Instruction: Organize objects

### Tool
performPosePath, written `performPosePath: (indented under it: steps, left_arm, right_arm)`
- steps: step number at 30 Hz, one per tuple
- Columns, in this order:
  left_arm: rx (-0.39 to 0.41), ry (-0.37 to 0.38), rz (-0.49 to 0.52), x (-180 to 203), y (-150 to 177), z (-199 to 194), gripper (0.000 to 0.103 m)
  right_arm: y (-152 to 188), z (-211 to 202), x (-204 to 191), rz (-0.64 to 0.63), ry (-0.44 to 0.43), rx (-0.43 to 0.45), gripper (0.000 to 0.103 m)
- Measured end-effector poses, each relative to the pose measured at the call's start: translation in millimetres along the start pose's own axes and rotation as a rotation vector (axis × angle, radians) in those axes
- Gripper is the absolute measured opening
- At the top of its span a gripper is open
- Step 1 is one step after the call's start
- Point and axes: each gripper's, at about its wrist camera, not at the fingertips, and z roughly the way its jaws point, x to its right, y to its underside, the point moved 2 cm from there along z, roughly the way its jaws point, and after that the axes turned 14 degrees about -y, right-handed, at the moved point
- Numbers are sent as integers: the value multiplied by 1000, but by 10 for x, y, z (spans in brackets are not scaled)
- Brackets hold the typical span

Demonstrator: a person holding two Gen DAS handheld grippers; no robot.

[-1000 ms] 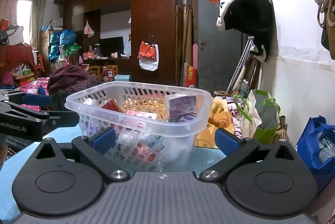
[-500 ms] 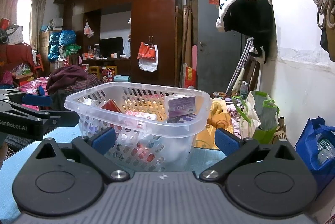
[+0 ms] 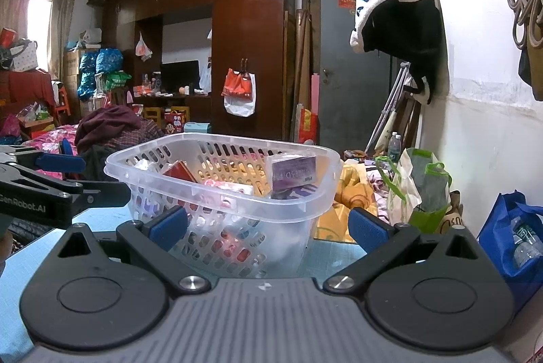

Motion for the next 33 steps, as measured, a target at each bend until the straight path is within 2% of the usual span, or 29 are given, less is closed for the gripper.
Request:
performPosePath:
  steps: [33]
  left_arm:
    - [-9,0,-4,-2,6,41,103]
  right_arm:
    - [-28,-48,-1,3,4,7,103]
